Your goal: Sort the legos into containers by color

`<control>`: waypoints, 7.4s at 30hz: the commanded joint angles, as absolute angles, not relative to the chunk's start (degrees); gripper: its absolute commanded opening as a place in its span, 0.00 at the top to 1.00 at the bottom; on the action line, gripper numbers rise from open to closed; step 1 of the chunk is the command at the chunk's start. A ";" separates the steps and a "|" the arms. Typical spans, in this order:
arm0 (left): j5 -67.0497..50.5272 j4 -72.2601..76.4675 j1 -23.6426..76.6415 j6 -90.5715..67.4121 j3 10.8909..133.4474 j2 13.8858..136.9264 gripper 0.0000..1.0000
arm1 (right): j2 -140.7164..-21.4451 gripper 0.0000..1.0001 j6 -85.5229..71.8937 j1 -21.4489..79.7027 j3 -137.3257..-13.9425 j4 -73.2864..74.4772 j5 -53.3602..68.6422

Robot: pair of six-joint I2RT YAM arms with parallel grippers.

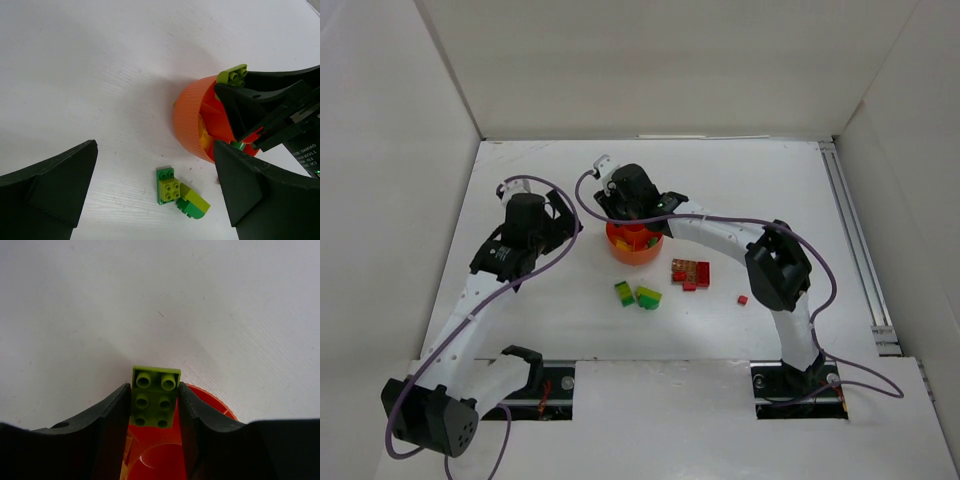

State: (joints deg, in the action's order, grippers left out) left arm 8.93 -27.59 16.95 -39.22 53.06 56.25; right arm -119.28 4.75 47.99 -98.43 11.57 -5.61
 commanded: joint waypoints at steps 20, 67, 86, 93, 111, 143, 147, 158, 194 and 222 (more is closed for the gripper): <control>2.55 -21.80 15.56 -35.43 51.95 55.99 0.00 | -102.32 0.27 3.87 48.16 -91.26 11.59 -11.86; -2.11 -16.52 26.46 -35.86 49.92 60.82 0.00 | -85.69 0.55 -29.53 38.06 -49.83 19.96 -15.56; 1.67 -17.05 26.46 -37.62 50.45 57.30 0.00 | -78.56 0.74 -4.40 43.68 -59.91 -1.04 -12.05; 4.04 -19.50 26.46 -38.14 52.20 57.83 0.00 | -89.46 0.74 -1.14 45.35 -71.79 -5.53 -8.17; 5.10 -20.04 26.46 -38.67 51.59 57.31 0.00 | -98.78 0.67 -1.41 48.16 -75.76 -6.59 -10.55; -0.72 -16.17 33.11 -32.26 52.11 58.88 0.00 | -80.71 0.29 -12.36 43.78 -62.50 4.79 -18.98; 6.49 -17.66 45.07 -30.42 57.82 67.48 0.00 | -73.07 0.29 -22.29 35.79 -58.37 20.15 -22.23; 7.82 -16.70 50.36 -31.55 65.65 86.99 0.27 | -53.62 0.26 -23.64 21.72 -51.15 34.01 -26.29; 16.96 -27.07 54.67 -37.26 78.49 108.72 0.66 | -60.38 0.25 -14.60 11.96 -51.68 31.73 -20.48; 16.08 -24.26 56.77 -34.98 77.34 101.08 0.91 | -58.18 0.24 -14.06 10.37 -50.63 31.20 -19.95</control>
State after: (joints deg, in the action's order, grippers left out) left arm 16.16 -25.10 55.29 -36.62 76.53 107.94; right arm -59.70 -14.72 10.83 -50.61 33.39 -20.08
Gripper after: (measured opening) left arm 0.152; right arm 0.758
